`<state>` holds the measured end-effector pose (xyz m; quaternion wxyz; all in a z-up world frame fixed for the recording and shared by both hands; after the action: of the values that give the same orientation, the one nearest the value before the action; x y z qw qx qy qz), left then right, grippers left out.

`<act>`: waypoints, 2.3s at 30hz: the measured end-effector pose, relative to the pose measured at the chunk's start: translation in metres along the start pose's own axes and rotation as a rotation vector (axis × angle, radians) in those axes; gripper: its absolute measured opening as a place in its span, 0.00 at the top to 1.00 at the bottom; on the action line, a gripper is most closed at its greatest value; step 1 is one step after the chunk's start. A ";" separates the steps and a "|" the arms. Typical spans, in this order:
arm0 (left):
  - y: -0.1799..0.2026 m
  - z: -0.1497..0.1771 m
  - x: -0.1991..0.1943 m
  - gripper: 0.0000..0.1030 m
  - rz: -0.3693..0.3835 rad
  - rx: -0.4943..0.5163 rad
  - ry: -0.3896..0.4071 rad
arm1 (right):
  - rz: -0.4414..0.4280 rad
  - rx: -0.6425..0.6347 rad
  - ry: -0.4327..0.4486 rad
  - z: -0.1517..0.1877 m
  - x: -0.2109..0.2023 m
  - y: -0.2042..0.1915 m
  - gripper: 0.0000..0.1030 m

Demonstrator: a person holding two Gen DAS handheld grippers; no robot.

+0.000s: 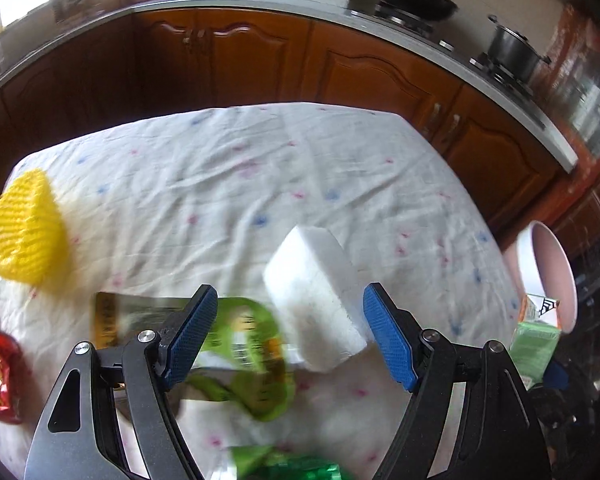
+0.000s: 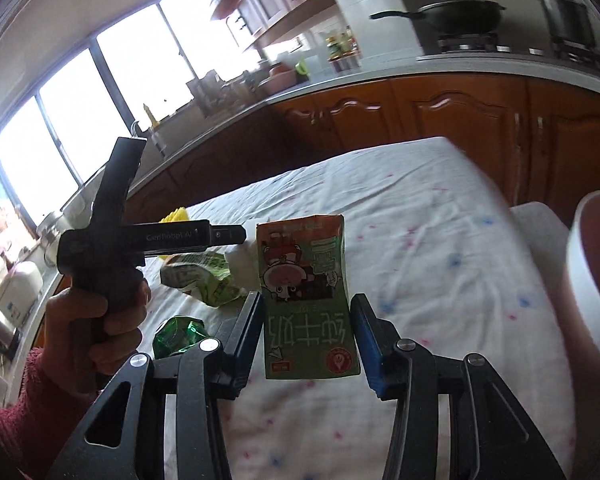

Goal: Collect trash
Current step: 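Grasp the white sponge with the left tool while the right tool grasps the green milk carton, then carry the sponge and carton over the bucket and open both tools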

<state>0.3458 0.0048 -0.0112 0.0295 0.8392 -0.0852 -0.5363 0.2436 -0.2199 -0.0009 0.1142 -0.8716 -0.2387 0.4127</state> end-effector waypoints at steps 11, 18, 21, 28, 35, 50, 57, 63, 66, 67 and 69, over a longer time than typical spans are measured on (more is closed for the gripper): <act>0.034 0.000 0.033 0.26 -0.015 0.053 -0.071 | 0.013 0.082 0.058 0.009 -0.037 0.028 0.56; 0.056 0.006 0.042 0.51 -0.055 0.132 -0.105 | 0.017 0.113 0.070 0.015 -0.045 0.039 0.56; 0.059 0.007 0.038 0.54 -0.060 0.133 -0.087 | 0.020 0.125 0.080 0.018 -0.051 0.043 0.56; 0.072 0.014 0.009 0.82 -0.072 0.158 -0.004 | 0.039 0.151 0.114 0.023 -0.068 0.051 0.56; 0.074 0.020 -0.003 0.85 -0.016 0.163 0.018 | 0.060 0.162 0.154 0.026 -0.088 0.056 0.56; 0.101 0.030 -0.035 0.93 0.111 0.194 0.072 | 0.077 0.171 0.201 0.028 -0.109 0.063 0.56; 0.129 0.037 -0.046 0.93 0.165 0.227 0.085 | 0.106 0.191 0.224 0.031 -0.121 0.074 0.56; 0.156 0.041 -0.047 0.93 0.219 0.253 0.075 | 0.145 0.217 0.239 0.035 -0.135 0.091 0.56; 0.171 0.042 -0.048 0.93 0.240 0.270 0.071 | 0.161 0.233 0.247 0.037 -0.143 0.100 0.56; 0.177 0.042 -0.048 0.93 0.247 0.278 0.071 | 0.168 0.237 0.251 0.038 -0.145 0.103 0.56; 0.187 0.042 -0.048 0.93 0.260 0.289 0.070 | 0.180 0.244 0.256 0.039 -0.151 0.109 0.56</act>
<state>0.2674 -0.1690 0.0408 -0.0193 0.8349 -0.2677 -0.4805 0.1661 -0.3902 0.0312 0.2111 -0.9145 -0.0914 0.3328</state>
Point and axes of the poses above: each gripper's, at about its wrist camera, not at the fingertips, and x roughly the way its jaws point, y to its right, z to its underside, the point moved 3 cm from there along x, roughly the way its jaws point, and after that the axes turned 8 degrees about -y, right-handed, at the moved point
